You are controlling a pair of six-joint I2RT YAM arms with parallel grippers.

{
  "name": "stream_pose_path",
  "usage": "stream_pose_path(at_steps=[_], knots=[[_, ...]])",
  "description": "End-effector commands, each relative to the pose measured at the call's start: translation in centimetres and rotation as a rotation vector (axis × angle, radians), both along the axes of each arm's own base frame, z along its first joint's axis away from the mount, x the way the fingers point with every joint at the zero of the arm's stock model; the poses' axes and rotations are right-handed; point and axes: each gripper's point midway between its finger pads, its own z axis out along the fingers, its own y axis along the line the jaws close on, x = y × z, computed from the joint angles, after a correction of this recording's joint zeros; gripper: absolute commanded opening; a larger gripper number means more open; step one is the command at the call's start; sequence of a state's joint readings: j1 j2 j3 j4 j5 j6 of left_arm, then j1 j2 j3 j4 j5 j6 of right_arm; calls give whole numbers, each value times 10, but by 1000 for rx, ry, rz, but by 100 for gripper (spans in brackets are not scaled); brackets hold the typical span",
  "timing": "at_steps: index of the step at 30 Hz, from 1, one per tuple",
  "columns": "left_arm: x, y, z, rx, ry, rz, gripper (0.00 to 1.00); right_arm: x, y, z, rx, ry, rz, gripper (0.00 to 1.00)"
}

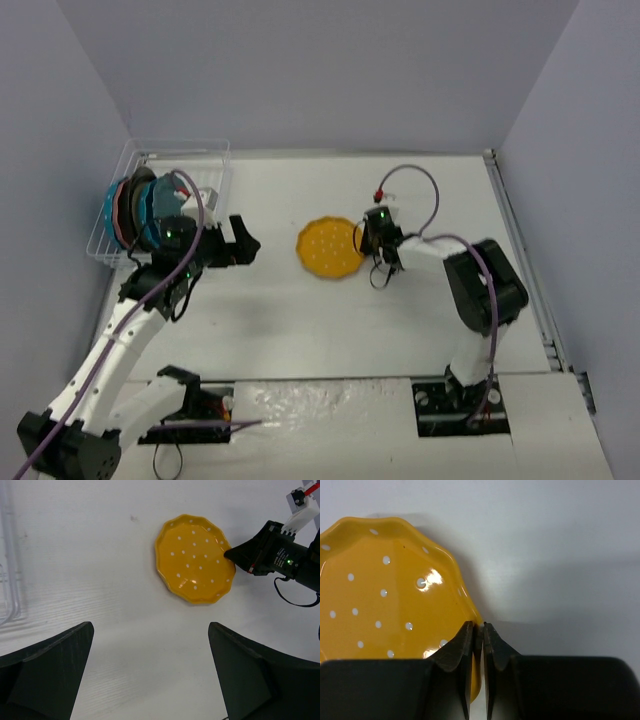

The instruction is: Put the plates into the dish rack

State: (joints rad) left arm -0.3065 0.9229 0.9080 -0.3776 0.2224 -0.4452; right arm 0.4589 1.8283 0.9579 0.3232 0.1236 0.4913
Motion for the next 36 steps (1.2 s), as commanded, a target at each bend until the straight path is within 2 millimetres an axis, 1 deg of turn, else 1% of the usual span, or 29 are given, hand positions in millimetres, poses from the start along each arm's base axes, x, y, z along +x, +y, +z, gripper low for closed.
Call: stream_pose_path(at_steps=[1, 2, 3, 4, 5, 9, 12, 17, 20, 23, 25, 27, 29, 32, 33, 34, 36], knots=[[3, -27, 30, -106, -97, -16, 97, -52, -28, 8, -62, 22, 52, 0], [1, -34, 27, -116, -88, -24, 97, -63, -30, 7, -48, 31, 53, 2], [0, -41, 24, -115, -88, -37, 97, -71, -33, 8, -37, 34, 45, 6], [-3, -48, 21, -119, -81, -51, 97, -80, -37, 5, -34, 44, 37, 13], [-4, -53, 17, -119, -76, -56, 97, -85, -40, 5, -27, 46, 28, 18], [0, -63, 6, -126, -62, -42, 97, -93, -43, 15, 13, 27, -9, 31], [1, -72, 2, -137, -52, -56, 97, -98, -44, 13, 20, 38, -13, 35], [3, -85, -11, -125, -25, -77, 97, -103, -39, 1, 32, 70, 16, 33], [4, -93, -20, -118, -8, -92, 97, -103, -34, -9, 46, 88, 34, 28], [5, -97, -28, -113, 9, -99, 97, -101, -31, -17, 51, 103, 41, 22], [5, -98, -32, -109, 14, -101, 97, -101, -30, -19, 53, 110, 44, 19], [5, -100, -38, -106, 25, -104, 97, -101, -32, -18, 60, 111, 32, 8], [5, -101, -43, -105, 33, -106, 97, -101, -34, -16, 69, 104, 22, 0], [4, -102, -61, -99, 75, -101, 97, -103, -30, -6, 121, 97, 27, 0], [7, -106, -59, -118, 60, -103, 97, -103, -26, 2, 157, 86, 40, 0], [7, -107, -61, -124, 66, -104, 97, -102, -26, 4, 171, 84, 33, 0], [7, -111, -72, -140, 93, -101, 97, -99, -21, 25, 266, 57, 40, 0]])
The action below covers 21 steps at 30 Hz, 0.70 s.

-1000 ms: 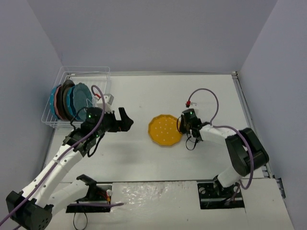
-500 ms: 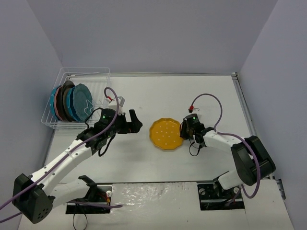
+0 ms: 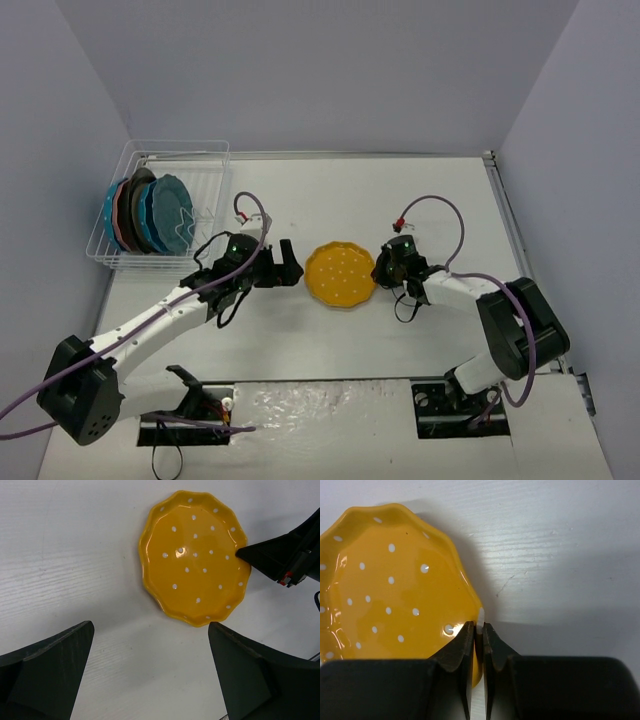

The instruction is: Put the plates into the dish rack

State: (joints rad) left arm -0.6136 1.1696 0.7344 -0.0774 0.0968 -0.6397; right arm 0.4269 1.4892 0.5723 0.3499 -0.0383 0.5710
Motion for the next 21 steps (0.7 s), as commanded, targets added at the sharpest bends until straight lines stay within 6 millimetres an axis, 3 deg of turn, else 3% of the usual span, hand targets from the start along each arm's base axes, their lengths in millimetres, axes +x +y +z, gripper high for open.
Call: stream_pose_path(at_steps=[1, 7, 14, 21], knots=[[16, -20, 19, -119, -52, 13, 97, 0, 6, 38, 156, -39, 9, 0], [15, -34, 2, -181, 18, 31, 97, 4, 17, 79, 342, -90, 16, 0], [15, -54, -18, -216, 108, 39, 97, -5, 38, 74, 534, -51, 46, 0], [18, -61, -37, -246, 173, 73, 97, -9, 43, 71, 594, -39, 48, 0]])
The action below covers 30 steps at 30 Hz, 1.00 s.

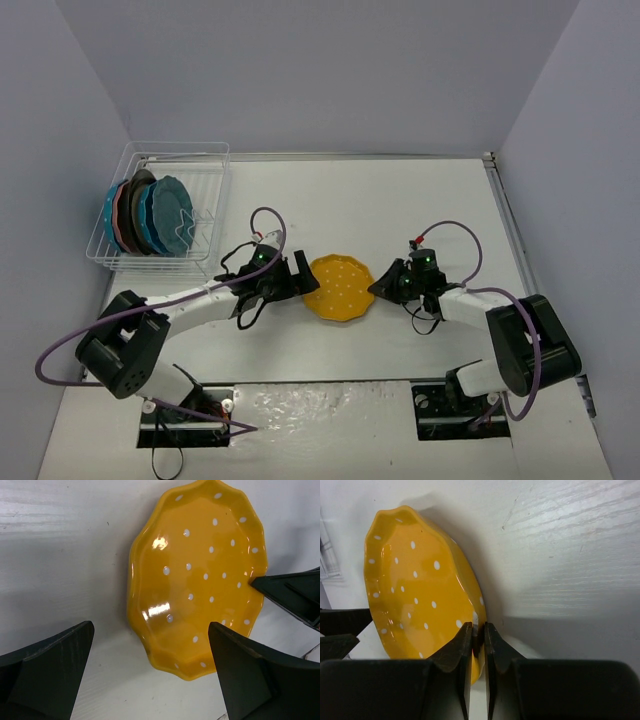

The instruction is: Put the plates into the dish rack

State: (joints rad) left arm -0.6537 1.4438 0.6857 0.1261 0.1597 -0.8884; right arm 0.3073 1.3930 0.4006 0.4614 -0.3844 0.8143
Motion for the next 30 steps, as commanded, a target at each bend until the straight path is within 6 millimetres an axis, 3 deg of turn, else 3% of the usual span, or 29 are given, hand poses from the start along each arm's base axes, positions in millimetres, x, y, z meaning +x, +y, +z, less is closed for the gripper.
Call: stream_pose_path(at_steps=[1, 9, 17, 19, 24, 30], knots=[[22, -24, 35, -141, -68, 33, 97, 31, 30, 67, 213, -198, 40, 0], [23, -31, 24, -154, -16, 40, 97, 27, 38, 72, 295, -200, 58, 0], [24, -37, 34, -208, -29, 39, 94, 26, 42, 73, 332, -208, 73, 0], [24, -39, 39, -225, -35, 34, 89, 25, 42, 73, 329, -209, 75, 0], [24, -42, 48, -265, -45, 28, 52, 25, 42, 72, 330, -213, 79, 0], [22, -47, 55, -307, -50, 18, 29, 26, 43, 74, 342, -218, 87, 0]])
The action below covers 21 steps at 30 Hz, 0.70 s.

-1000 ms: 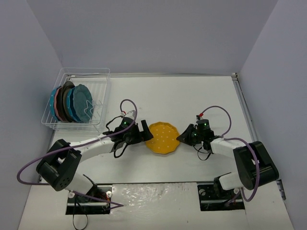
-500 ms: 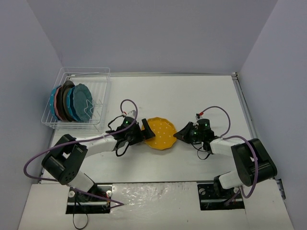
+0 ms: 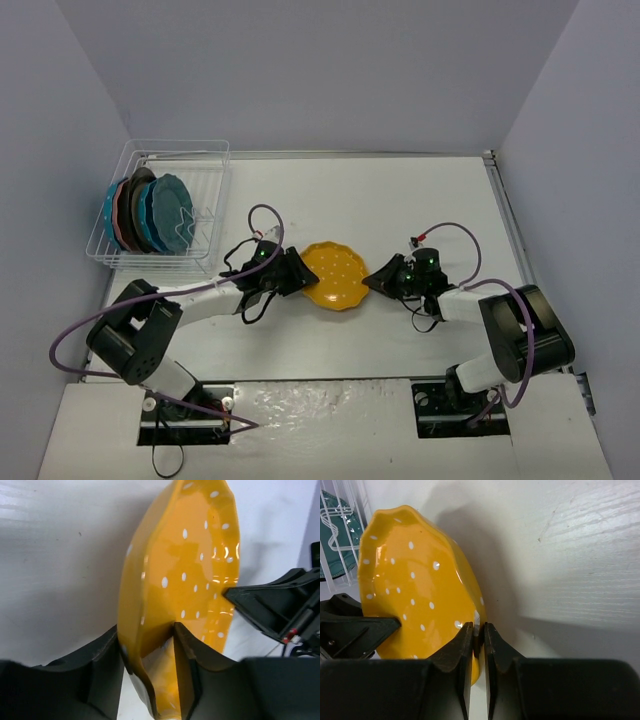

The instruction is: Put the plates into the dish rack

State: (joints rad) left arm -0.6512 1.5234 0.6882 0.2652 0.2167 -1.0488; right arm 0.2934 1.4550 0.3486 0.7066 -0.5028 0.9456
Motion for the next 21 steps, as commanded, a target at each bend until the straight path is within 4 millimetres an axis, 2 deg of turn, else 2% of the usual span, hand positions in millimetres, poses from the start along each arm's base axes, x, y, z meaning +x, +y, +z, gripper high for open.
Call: stream_pose_path(at_steps=[1, 3, 5, 7, 9, 11, 12, 14, 16, 18, 21], knots=[[12, -23, 55, -157, -120, -29, 21, 19, 24, 59, 151, -197, 76, 0], [13, -24, 62, -171, -134, -29, 5, 19, 24, 59, 147, -203, 79, 0], [13, -24, 67, -180, -144, -30, 1, 19, 23, 59, 142, -206, 81, 0], [13, -26, 82, -206, -178, -38, 0, 20, 21, 60, 123, -218, 79, 1], [14, -26, 99, -218, -223, -51, 0, 20, 19, 62, 101, -233, 77, 9], [14, -25, 114, -227, -266, -58, 0, 20, 17, 63, 83, -247, 78, 24], [15, -24, 123, -226, -291, -63, 0, 21, 16, 66, 72, -256, 80, 39], [15, -20, 128, -189, -308, -63, 0, 20, 14, 68, 45, -255, 80, 61], [17, -16, 136, -156, -338, -68, 0, 25, 10, 78, 9, -288, 71, 78], [19, -12, 145, -117, -372, -75, 0, 29, 2, 84, -54, -302, 57, 87], [23, -4, 162, -59, -428, -78, 0, 29, -9, 89, -143, -308, 50, 90]])
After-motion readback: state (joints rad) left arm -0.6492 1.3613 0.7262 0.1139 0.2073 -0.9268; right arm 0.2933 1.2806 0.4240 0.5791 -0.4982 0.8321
